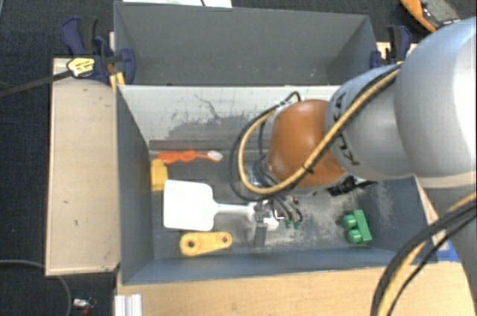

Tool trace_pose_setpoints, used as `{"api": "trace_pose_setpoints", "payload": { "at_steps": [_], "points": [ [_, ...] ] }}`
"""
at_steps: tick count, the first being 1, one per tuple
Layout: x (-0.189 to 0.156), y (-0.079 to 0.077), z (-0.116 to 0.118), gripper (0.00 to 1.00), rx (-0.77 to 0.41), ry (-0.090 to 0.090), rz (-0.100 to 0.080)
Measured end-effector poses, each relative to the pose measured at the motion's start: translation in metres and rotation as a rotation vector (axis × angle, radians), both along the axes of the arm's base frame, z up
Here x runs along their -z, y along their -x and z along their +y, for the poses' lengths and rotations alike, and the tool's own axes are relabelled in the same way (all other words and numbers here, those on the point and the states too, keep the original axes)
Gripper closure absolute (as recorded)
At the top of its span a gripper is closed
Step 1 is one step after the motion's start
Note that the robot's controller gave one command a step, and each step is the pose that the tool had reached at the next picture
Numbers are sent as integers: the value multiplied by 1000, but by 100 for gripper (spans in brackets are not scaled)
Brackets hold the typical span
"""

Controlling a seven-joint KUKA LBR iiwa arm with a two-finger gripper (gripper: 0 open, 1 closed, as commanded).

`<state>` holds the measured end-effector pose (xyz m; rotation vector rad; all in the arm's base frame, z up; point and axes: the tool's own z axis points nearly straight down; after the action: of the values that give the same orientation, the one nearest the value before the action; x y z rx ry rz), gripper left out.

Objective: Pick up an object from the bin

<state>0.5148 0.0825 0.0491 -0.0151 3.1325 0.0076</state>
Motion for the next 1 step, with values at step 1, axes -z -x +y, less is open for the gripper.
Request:
{"api": "trace_pose_setpoints", "payload": {
  "at_steps": [1],
  "points": [
    [-13, 0, 6, 0, 4, 1, 0]
  ]
}}
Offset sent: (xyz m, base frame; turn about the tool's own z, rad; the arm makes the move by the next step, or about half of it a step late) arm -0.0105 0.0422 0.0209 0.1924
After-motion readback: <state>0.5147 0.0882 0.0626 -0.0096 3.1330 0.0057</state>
